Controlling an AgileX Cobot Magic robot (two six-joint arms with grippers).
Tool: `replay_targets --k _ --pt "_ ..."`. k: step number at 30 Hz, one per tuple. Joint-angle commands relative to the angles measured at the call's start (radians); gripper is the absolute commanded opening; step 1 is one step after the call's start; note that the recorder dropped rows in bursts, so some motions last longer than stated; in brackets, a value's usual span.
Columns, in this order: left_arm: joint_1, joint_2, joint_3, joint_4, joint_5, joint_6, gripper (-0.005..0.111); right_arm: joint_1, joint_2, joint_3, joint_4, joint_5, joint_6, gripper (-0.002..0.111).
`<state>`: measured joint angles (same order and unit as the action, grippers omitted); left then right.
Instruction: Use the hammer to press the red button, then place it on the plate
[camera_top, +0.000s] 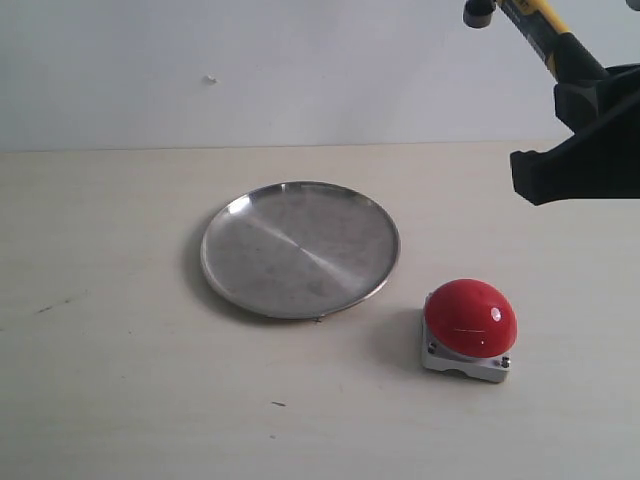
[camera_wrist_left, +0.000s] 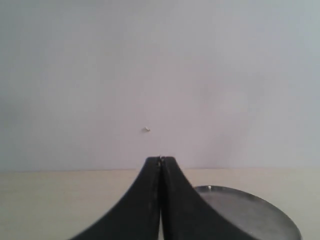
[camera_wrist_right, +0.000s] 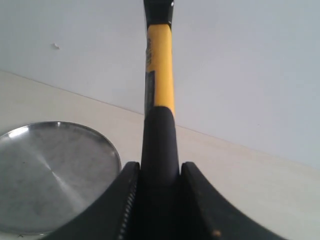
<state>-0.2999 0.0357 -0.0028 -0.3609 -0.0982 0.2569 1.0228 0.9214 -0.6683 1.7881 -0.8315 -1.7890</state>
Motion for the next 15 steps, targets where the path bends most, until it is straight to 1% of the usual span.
replay_targets --k 1,7,9,15 --pt "0.001 -0.036 0.003 0.012 0.114 0.005 0.000 0.001 -0.014 -0.007 -0.044 0.008 -0.008 0.000" --pt "0.001 -0.036 0.003 0.012 0.187 -0.003 0.000 0.001 -0.014 -0.007 -0.044 0.082 -0.093 0.000" --pt "0.001 -0.036 0.003 0.012 0.201 -0.003 0.000 0.001 -0.014 -0.007 -0.044 0.094 -0.093 0.000" --pt "0.001 -0.036 0.003 0.012 0.201 -0.003 0.000 0.001 -0.014 -0.007 -0.044 0.103 -0.093 0.000"
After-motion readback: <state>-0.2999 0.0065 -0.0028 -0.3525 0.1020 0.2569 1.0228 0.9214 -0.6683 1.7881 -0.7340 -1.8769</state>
